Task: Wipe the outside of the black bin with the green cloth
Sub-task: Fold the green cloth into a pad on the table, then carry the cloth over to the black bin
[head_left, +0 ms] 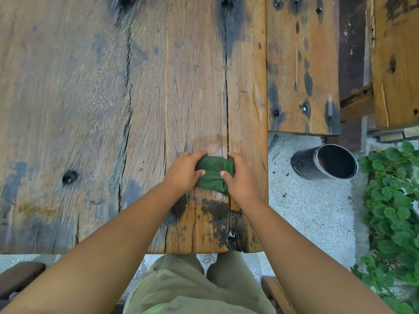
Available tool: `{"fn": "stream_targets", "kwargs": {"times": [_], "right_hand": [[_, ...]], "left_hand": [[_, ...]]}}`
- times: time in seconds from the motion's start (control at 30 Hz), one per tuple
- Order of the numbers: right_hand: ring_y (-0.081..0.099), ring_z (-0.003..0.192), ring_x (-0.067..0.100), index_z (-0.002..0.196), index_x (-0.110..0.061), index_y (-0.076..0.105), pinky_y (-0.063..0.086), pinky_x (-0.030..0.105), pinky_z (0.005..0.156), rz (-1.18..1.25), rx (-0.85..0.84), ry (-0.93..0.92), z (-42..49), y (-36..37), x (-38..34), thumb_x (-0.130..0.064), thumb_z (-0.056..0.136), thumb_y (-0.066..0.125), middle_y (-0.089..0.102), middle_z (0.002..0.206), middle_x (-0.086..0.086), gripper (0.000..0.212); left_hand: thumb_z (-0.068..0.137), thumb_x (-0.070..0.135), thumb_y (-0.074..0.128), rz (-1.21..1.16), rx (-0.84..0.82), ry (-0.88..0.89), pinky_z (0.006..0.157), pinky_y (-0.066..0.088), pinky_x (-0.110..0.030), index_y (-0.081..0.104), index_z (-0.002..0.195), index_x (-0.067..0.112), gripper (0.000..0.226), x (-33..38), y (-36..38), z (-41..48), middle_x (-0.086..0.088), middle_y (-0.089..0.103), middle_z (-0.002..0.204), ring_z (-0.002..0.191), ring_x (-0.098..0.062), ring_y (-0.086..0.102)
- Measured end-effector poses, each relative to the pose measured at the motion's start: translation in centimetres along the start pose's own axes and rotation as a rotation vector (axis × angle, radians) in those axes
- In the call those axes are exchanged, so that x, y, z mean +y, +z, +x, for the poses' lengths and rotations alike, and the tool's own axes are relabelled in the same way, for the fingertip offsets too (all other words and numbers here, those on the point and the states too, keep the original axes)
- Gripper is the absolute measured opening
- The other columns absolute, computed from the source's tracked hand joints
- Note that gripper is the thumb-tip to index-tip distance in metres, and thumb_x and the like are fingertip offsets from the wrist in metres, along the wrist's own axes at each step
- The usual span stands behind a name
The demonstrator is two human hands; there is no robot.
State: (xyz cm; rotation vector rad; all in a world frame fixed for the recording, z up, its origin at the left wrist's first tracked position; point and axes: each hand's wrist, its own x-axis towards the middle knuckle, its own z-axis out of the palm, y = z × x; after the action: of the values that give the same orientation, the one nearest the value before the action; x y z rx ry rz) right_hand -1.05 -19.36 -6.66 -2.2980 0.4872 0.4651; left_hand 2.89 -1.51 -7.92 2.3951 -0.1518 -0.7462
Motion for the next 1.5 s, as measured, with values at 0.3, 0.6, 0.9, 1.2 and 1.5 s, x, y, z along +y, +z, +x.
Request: {"fn": "stream_targets", "kwargs": {"times": [0.3,0.6,0.9,1.2,1.5], "right_hand": [[0.053,0.100,0.017,0.101,-0.022,0.062,0.047,0.031,0.084,0.023,-0.003,-0.101,-0.4,-1.1,-1.2,-0.015,0.088,0.070,0.047,0.109,-0.002,0.017],[0.070,0.076,0.007,0.096,-0.010,0.062,0.054,0.022,0.064,0.690,-0.116,-0.014,-2.6,-6.8,-5.1,-0.019,0.091,0.063,0.073,0.079,-0.010,0.011],[0.075,0.084,0.022,0.100,-0.010,0.059,0.061,0.036,0.067,0.813,0.001,-0.214,-3.7,-12.3,-13.1,-0.018,0.095,0.061,0.077,0.092,0.005,0.009],[0.075,0.093,0.028,0.104,-0.011,0.065,0.062,0.038,0.075,0.841,0.011,-0.271,-5.0,-15.0,-12.8,-0.013,0.093,0.067,0.078,0.100,0.009,0.011],[0.059,0.124,0.045,0.133,0.002,0.058,0.045,0.060,0.106,1.440,0.118,0.017,-10.3,-21.1,-0.6,-0.030,0.098,0.054,0.063,0.130,0.028,0.048]], "left_hand": [[0.082,0.013,0.073,-0.180,0.006,-0.032,0.086,0.049,-0.030,0.058,0.098,0.023,0.024,0.9,-1.3,-0.2,-0.002,0.047,0.108,0.095,-0.019,0.054],[0.092,0.013,0.063,-0.916,-0.058,0.010,0.065,0.057,-0.027,0.058,0.101,0.005,0.014,5.6,-7.9,-4.3,0.004,0.073,0.083,0.081,-0.014,0.072],[0.095,0.009,0.060,-1.094,0.102,0.140,0.076,0.060,-0.042,0.062,0.113,0.013,0.019,11.4,-15.3,-6.8,-0.012,0.075,0.104,0.096,-0.033,0.073],[0.086,0.007,0.072,-1.204,-0.048,0.144,0.085,0.058,-0.047,0.057,0.127,0.021,0.046,12.9,-15.7,-6.9,-0.011,0.073,0.115,0.103,-0.033,0.071],[0.081,0.002,0.073,-1.102,-0.287,0.184,0.067,0.059,-0.039,0.058,0.095,0.010,0.022,24.5,-6.0,-5.3,-0.017,0.069,0.093,0.083,-0.031,0.070]]}}
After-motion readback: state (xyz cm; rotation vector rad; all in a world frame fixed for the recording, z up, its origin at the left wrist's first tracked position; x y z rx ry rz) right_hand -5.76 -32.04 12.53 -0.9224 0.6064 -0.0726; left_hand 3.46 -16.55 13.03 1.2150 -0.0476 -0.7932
